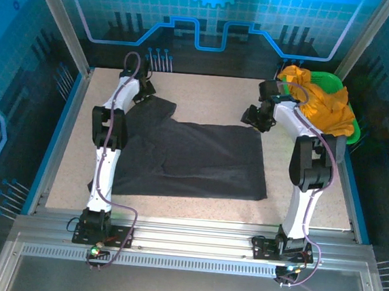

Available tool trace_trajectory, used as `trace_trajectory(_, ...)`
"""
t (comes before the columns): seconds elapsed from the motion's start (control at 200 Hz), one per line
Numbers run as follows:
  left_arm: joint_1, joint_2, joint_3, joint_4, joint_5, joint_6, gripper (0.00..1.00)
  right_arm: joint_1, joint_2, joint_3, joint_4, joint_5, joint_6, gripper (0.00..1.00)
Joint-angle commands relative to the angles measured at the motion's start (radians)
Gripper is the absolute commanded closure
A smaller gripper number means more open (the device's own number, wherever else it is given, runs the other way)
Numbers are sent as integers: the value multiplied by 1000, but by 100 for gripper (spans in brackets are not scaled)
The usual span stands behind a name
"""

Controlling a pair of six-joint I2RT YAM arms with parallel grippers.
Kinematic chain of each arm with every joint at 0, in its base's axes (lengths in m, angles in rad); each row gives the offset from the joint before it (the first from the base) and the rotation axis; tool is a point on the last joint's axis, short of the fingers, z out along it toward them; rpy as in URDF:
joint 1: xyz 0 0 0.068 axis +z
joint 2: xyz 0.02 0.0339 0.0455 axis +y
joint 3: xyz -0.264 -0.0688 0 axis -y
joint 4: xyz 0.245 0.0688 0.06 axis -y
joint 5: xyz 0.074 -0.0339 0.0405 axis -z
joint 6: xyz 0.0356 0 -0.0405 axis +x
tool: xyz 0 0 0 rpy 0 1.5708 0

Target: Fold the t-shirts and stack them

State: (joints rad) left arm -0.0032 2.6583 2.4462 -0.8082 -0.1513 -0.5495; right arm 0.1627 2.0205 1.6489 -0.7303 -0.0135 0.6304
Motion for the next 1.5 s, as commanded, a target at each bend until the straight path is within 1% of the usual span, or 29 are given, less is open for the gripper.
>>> trace_trajectory(0.0,-9,-48,-7,-56,-4,20,100,-38,81,72,-69,114,31,50)
trace_trajectory(0.125,-9,-136,-82,-6,4,15,100,-45,182,179,-92,132,2,50)
trace_trajectory(0.31,-9,-206,-148,5,43,-6,100,-60,286,302,-163,150,-7,51)
trace_trajectory(0.52,-9,-263,-231,27,74,-21,100,-66,291,300,-172,140,11,53)
trace_trajectory(0.685,-9,-280,-253,24,80,-26,100,-66,297,283,-178,129,18,59)
trace_trajectory(0.795,-9,-292,-267,24,83,-26,100,-66,298,275,-163,115,18,66)
trace_trajectory(0.88,-9,-307,-283,22,83,-25,100,-67,302,295,-171,112,17,75)
trace_trajectory(0.9,-9,-312,-288,22,83,-23,100,-67,327,301,-174,112,15,77)
trace_trajectory(1.046,-8,-366,-337,23,84,-16,100,-68,340,322,-182,110,1,100)
trace_trajectory(1.221,-3,-482,-453,51,102,-26,100,-78,311,304,-169,119,-20,100)
trace_trajectory(1.491,11,-740,-757,106,158,-90,100,-90,217,248,-129,73,-76,100)
